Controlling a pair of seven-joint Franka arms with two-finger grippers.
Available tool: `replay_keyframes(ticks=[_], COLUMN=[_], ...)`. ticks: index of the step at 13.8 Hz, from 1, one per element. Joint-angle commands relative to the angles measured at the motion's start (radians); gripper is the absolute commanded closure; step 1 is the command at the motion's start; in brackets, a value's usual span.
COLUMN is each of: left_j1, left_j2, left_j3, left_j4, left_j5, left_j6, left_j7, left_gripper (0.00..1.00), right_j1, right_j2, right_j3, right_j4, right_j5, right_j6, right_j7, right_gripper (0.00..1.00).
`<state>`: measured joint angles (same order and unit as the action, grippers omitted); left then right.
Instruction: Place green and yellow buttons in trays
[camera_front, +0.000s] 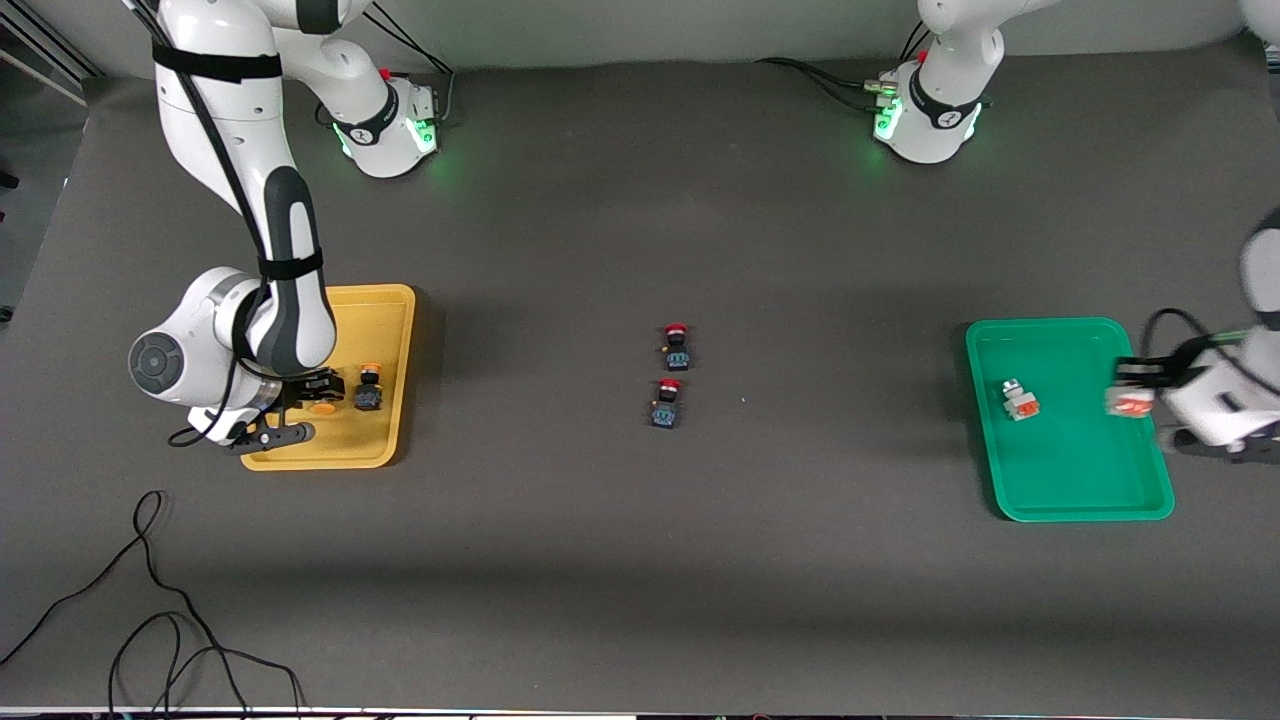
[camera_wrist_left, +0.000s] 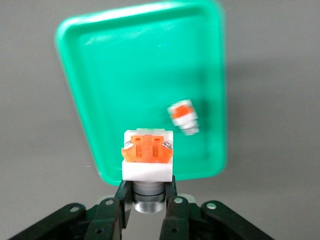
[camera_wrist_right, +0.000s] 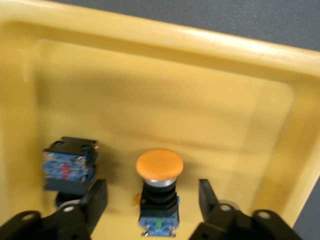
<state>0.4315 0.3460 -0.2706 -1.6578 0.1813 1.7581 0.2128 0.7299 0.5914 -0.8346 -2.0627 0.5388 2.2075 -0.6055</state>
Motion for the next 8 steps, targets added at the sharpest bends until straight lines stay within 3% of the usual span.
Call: replay_keyframes(ticks=[1,3,8], left_j1=[0.075,0.099,0.095], left_j2=[-0.019,-0.002,0.097], left_j3=[-0.012,-0.010,0.019], left_j4=[-0.217,-0.334,-0.352], left_j5=[0.032,0.032,0.052], left_j6=[0.208,0.366,0.489], left_j7=[0.020,0.004,-0.007], left_gripper=[0.94,0.94,0.88], right_j1=[0.022,0.036,0.045], right_j2=[-0.103,-0.113,-0.136], right_j3=[-0.078,-0.139,-0.299], right_j4=[0.083,0.204,0.505], right_j5=[0.007,-0.037,-0.074], right_j6=[-0.199,-0.378,-0.757], right_j7=[0.030,0.075,0.134], right_gripper=[0.00,0.00,0.00])
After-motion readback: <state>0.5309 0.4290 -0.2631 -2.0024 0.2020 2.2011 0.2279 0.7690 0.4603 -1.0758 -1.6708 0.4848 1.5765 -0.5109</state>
